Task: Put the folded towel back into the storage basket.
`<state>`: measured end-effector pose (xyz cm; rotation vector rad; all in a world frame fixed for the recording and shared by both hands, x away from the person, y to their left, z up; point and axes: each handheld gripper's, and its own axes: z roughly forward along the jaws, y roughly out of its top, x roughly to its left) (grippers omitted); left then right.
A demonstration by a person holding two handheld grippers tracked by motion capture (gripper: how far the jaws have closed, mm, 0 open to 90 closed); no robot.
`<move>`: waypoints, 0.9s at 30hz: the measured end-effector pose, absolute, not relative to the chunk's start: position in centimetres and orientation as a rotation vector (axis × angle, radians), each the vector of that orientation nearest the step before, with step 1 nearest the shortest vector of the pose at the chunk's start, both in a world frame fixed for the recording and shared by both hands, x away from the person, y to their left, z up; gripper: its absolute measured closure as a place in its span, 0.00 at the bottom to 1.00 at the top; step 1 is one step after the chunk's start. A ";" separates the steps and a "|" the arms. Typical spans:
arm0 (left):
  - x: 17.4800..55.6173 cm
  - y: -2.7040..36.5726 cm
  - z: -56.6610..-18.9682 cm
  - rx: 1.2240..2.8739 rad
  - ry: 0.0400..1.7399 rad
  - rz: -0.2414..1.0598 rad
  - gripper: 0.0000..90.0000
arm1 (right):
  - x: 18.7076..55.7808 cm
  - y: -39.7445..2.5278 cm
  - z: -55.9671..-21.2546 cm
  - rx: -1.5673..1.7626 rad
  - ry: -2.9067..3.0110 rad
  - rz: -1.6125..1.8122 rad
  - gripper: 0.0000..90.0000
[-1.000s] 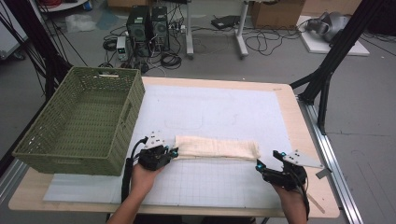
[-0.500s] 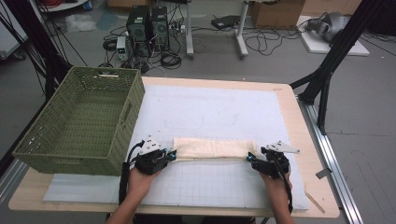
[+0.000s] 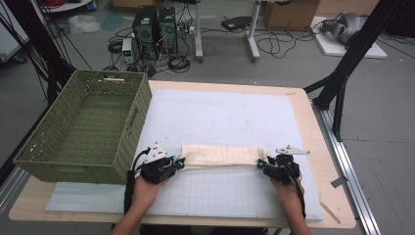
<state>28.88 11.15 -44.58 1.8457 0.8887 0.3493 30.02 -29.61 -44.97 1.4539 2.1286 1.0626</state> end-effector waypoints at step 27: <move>27.9 11.7 -40.8 1.717 0.791 0.359 0.93 | 31.7 -30.6 -42.7 1.247 2.087 1.226 0.92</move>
